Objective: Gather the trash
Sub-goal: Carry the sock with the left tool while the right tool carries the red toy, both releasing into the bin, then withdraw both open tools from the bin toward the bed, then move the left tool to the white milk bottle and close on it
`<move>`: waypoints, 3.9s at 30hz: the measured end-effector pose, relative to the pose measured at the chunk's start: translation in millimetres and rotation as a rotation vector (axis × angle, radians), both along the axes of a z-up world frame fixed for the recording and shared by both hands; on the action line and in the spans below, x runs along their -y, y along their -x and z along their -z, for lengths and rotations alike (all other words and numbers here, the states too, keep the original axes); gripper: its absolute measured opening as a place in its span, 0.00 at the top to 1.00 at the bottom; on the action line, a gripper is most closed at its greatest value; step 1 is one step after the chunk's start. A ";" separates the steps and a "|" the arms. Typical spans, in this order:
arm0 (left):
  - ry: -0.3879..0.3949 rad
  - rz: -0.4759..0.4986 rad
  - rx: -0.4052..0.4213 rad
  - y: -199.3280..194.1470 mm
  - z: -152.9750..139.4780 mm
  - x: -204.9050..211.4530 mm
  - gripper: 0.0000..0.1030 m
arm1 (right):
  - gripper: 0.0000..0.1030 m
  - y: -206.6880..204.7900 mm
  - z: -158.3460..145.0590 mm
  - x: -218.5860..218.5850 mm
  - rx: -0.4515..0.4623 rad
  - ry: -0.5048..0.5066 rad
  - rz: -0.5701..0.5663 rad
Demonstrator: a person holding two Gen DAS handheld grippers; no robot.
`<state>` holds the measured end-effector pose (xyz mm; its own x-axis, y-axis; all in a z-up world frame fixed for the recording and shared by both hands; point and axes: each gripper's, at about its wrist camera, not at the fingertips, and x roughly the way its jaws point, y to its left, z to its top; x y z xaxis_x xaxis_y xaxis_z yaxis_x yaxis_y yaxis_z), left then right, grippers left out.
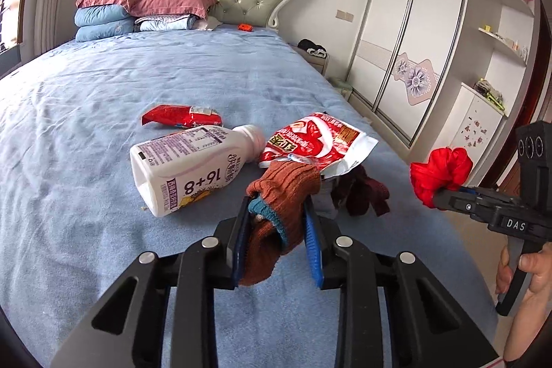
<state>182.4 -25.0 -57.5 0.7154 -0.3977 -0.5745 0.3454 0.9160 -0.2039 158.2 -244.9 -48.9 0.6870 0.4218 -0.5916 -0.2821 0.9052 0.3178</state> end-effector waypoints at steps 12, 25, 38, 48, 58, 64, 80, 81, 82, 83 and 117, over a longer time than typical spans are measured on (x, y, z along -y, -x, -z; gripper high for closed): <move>0.011 0.191 0.019 24.7 -31.1 101.0 0.73 | 0.63 59.5 -19.6 65.7 0.084 -0.044 0.112; -0.085 0.481 -0.109 33.8 -1.9 274.6 0.73 | 0.63 131.5 5.8 185.2 0.049 -0.047 0.385; -0.205 0.634 -0.285 32.1 60.6 410.6 0.72 | 0.63 178.5 64.2 285.9 -0.081 -0.059 0.617; -0.298 0.667 -0.340 25.0 95.8 461.0 0.72 | 0.63 172.3 117.6 314.8 -0.182 -0.118 0.647; -0.304 0.579 -0.361 3.5 108.1 457.9 0.10 | 0.36 150.6 136.6 319.3 -0.256 -0.079 0.657; -0.292 0.583 -0.371 2.7 105.6 454.8 0.10 | 0.36 152.2 134.4 315.8 -0.252 -0.096 0.641; -0.219 0.591 -0.248 19.7 53.4 419.3 0.10 | 0.36 163.6 93.1 301.5 -0.175 -0.093 0.640; -0.211 0.586 -0.240 20.5 48.5 412.6 0.10 | 0.36 162.7 89.6 298.7 -0.169 -0.090 0.635; -0.204 0.581 -0.231 20.6 44.1 406.0 0.10 | 0.36 161.7 86.1 294.9 -0.161 -0.088 0.629; -0.195 0.578 -0.224 20.9 39.0 398.5 0.10 | 0.36 160.1 81.9 290.6 -0.153 -0.087 0.620; -0.107 0.072 0.025 -9.9 -29.2 32.3 0.04 | 0.08 27.0 -22.9 -23.1 0.049 0.035 0.083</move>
<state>192.4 -57.4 -28.2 0.7020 -0.3858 -0.5986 0.4149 0.9047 -0.0967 131.2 -221.7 -26.0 0.7473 0.3420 -0.5697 -0.2199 0.9363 0.2737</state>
